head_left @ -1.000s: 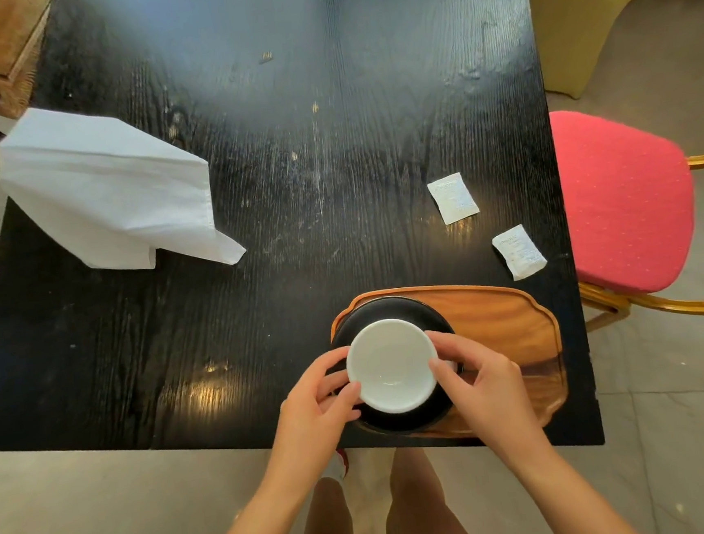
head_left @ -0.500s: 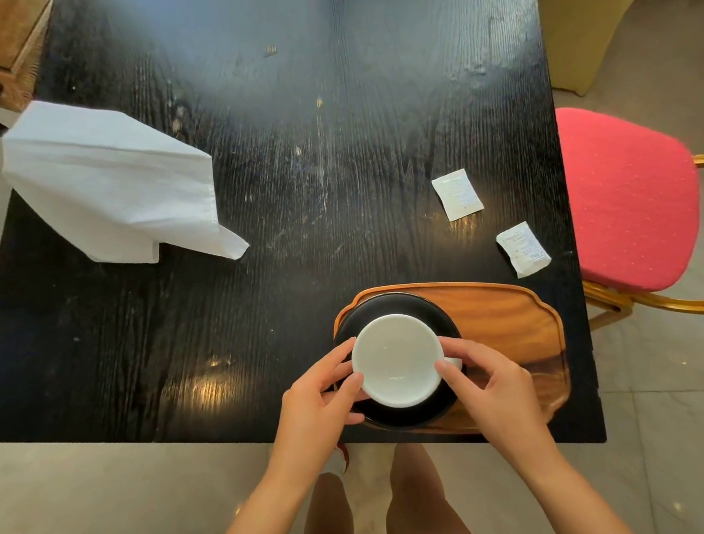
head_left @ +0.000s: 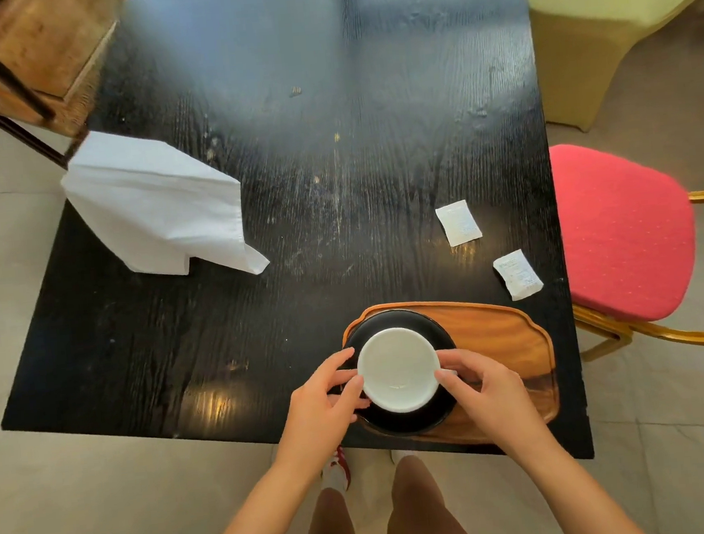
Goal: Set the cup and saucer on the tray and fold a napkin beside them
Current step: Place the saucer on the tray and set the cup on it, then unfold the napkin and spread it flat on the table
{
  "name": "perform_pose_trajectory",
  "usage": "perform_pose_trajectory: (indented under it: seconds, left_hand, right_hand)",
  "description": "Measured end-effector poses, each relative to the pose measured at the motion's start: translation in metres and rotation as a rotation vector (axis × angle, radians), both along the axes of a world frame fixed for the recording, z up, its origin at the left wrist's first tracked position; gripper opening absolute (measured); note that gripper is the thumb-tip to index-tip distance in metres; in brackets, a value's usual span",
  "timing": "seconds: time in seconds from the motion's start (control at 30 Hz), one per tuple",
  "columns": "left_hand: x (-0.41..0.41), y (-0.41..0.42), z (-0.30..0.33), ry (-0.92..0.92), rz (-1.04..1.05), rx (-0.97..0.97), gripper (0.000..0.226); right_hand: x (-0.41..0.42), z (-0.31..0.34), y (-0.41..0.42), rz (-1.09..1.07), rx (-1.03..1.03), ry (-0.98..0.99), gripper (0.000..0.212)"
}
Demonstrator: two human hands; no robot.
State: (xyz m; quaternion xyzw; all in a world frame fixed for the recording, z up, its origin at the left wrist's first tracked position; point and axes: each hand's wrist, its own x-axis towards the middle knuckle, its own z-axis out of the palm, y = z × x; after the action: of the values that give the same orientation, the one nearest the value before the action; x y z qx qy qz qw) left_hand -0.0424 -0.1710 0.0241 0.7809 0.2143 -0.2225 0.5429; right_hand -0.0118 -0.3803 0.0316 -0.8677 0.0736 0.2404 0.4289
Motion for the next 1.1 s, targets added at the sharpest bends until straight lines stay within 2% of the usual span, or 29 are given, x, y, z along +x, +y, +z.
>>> perform_pose_trajectory:
  seconds: [0.13, 0.23, 0.4, 0.57, 0.7, 0.87, 0.97, 1.1]
  left_hand:
    - [0.015, 0.019, 0.027, -0.069, -0.113, 0.237, 0.025]
    - [0.032, 0.033, 0.057, -0.112, -0.202, 0.424, 0.012]
    - [0.061, 0.060, 0.103, -0.207, -0.267, 0.698, 0.012]
    - [0.076, 0.098, 0.127, -0.305, -0.219, 0.891, 0.016]
    - [0.083, 0.140, 0.130, -0.385, -0.179, 0.975, 0.013]
    - [0.098, 0.209, 0.113, -0.404, -0.235, 0.992, 0.021]
    - [0.107, 0.252, 0.095, -0.408, -0.317, 0.974, 0.031]
    - [0.112, 0.300, 0.066, -0.383, -0.427, 0.933, 0.035]
  right_hand:
    - [0.024, 0.028, 0.003, 0.135, -0.190, -0.140, 0.032]
    - [0.053, 0.055, 0.028, 0.348, -0.304, -0.269, 0.031]
    - [0.097, 0.090, 0.091, 0.660, -0.393, -0.482, 0.032]
    - [0.124, 0.118, 0.153, 0.789, -0.411, -0.640, 0.032]
    - [0.135, 0.127, 0.195, 0.812, -0.431, -0.678, 0.029]
    - [0.144, 0.112, 0.253, 0.810, -0.484, -0.657, 0.028]
    - [0.145, 0.089, 0.289, 0.774, -0.524, -0.595, 0.035]
    - [0.140, 0.057, 0.325, 0.690, -0.589, -0.510, 0.055]
